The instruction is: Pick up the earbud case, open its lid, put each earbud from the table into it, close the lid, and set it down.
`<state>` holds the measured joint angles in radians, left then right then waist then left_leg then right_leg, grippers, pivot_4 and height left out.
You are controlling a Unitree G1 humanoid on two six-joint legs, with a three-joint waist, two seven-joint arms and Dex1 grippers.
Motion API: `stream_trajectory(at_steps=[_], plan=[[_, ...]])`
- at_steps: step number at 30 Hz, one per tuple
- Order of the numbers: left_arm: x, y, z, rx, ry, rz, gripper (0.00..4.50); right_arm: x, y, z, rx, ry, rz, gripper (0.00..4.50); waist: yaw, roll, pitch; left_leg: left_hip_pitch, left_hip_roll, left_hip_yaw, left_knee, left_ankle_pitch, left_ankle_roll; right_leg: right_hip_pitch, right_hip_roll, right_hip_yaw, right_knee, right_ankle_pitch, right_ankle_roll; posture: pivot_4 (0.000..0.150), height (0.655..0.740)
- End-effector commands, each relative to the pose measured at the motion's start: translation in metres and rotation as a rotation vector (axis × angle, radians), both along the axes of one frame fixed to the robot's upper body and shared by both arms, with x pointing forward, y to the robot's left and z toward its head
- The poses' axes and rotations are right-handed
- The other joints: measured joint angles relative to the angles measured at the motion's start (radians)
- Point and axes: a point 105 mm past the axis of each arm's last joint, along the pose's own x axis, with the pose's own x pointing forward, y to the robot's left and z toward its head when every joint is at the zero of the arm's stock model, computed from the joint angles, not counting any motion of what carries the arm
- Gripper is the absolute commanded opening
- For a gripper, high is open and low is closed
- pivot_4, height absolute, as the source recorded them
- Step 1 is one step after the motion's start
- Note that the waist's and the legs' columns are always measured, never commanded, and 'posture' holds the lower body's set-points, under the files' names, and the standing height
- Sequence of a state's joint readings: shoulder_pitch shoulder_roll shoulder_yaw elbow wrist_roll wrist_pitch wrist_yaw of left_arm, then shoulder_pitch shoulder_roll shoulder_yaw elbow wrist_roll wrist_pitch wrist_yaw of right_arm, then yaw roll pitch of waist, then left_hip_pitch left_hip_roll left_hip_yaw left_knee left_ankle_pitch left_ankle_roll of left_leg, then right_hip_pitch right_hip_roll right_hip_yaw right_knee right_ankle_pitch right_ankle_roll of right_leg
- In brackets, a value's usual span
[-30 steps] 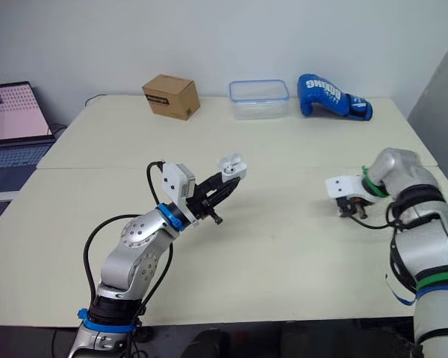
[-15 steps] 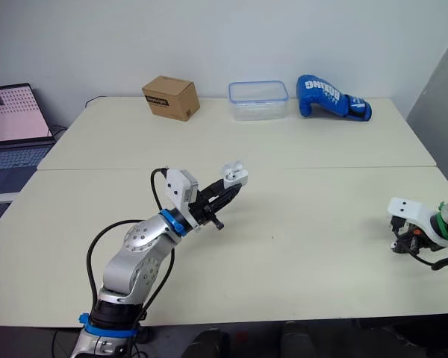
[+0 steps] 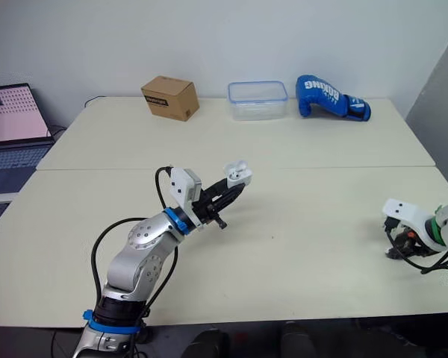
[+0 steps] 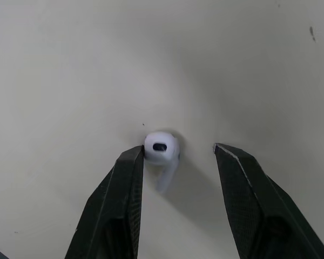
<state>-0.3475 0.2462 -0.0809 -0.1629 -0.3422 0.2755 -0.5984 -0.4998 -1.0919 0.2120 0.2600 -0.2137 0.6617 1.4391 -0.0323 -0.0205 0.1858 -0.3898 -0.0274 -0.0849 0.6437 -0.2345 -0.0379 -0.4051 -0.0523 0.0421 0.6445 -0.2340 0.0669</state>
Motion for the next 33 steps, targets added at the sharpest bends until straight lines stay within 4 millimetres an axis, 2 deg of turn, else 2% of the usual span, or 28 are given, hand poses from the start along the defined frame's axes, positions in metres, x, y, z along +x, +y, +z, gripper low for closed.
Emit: stream_trajectory(at_steps=[1,8,12,15,18,22,24,26,27,29,31,33], plan=[[-0.004,0.001,0.011,-0.015,-0.051,0.009,0.77,0.001,0.009,-0.005,0.009,0.027,0.061,2.08,0.0,0.0,0.0,0.0,0.0,0.0,0.0,0.0,0.0,0.0,0.0,0.0,0.0,0.0,0.0,0.15,0.74],[-0.007,0.003,0.008,-0.019,-0.044,0.027,0.77,-0.001,0.012,-0.007,0.006,0.056,0.096,2.08,0.0,0.0,0.0,0.0,0.0,0.0,0.0,0.0,0.0,0.0,0.0,0.0,0.0,0.0,0.0,0.15,0.74],[-0.007,0.004,0.008,-0.018,-0.043,0.034,0.77,-0.005,0.004,-0.011,-0.029,0.073,0.103,2.08,0.0,-0.001,0.0,0.0,0.0,0.0,0.0,0.0,0.0,0.0,0.0,0.0,0.0,0.0,0.0,0.15,0.74],[-0.006,0.006,0.008,-0.017,-0.044,0.039,0.77,-0.008,0.003,-0.012,-0.024,0.084,0.098,1.5,0.002,-0.001,0.0,0.0,0.0,0.0,0.0,0.0,0.0,0.0,0.0,0.0,0.0,0.0,0.0,0.15,0.74],[-0.005,0.005,0.009,-0.018,-0.047,0.041,0.77,-0.007,0.005,-0.012,-0.016,0.074,0.101,0.47,0.004,-0.001,0.0,0.0,0.0,-0.001,0.0,0.0,0.0,0.0,0.0,0.0,0.0,0.0,-0.001,0.15,0.74],[-0.004,0.001,0.011,-0.025,-0.053,0.029,0.77,0.008,0.045,0.007,0.171,0.008,0.126,0.37,0.0,-0.001,0.0,0.0,0.0,0.0,0.0,0.0,0.0,0.0,0.0,0.0,0.0,0.0,-0.001,0.15,0.74],[-0.004,-0.002,0.011,-0.025,-0.051,0.015,0.77,0.02,0.078,0.031,0.301,-0.086,0.267,0.37,-0.007,-0.001,0.0,0.0,0.001,0.0,0.0,0.0,0.0,0.0,0.001,0.0,0.0,0.0,-0.001,0.15,0.74],[-0.005,-0.005,0.01,-0.031,-0.043,-0.01,0.77,0.031,0.12,0.068,0.464,-0.27,0.412,0.37,-0.012,0.0,0.0,0.001,0.003,0.001,-0.001,0.0,0.0,0.0,0.003,0.001,0.001,0.0,0.0,0.15,0.74],[-0.005,-0.007,0.01,-0.034,-0.041,-0.027,0.77,0.042,0.143,0.093,0.588,-0.406,0.404,0.37,-0.013,0.0,0.0,0.002,0.003,0.001,-0.001,0.0,0.0,0.0,0.004,0.001,0.001,0.0,0.0,0.15,0.74],[-0.005,-0.011,0.012,-0.05,-0.035,-0.053,0.77,0.052,0.173,0.136,0.82,-0.593,0.331,0.37,-0.013,0.0,0.0,0.001,0.004,0.0,-0.001,0.0,0.0,-0.001,0.005,0.001,0.002,0.001,-0.001,0.15,0.74],[-0.005,-0.015,0.016,-0.068,-0.031,-0.082,0.77,0.049,0.196,0.161,0.985,-0.705,0.291,0.37,0.0,0.0,0.0,-0.001,0.003,-0.003,0.0,0.0,0.0,-0.001,0.005,0.0,0.002,0.003,-0.005,0.15,0.74],[-0.007,-0.021,0.019,-0.067,-0.023,-0.13,0.77,0.044,0.211,0.175,1.117,-0.783,0.219,0.37,0.013,-0.001,0.0,-0.004,0.003,-0.008,0.0,0.0,-0.001,-0.002,0.005,-0.003,0.002,0.003,-0.005,0.15,0.74]])
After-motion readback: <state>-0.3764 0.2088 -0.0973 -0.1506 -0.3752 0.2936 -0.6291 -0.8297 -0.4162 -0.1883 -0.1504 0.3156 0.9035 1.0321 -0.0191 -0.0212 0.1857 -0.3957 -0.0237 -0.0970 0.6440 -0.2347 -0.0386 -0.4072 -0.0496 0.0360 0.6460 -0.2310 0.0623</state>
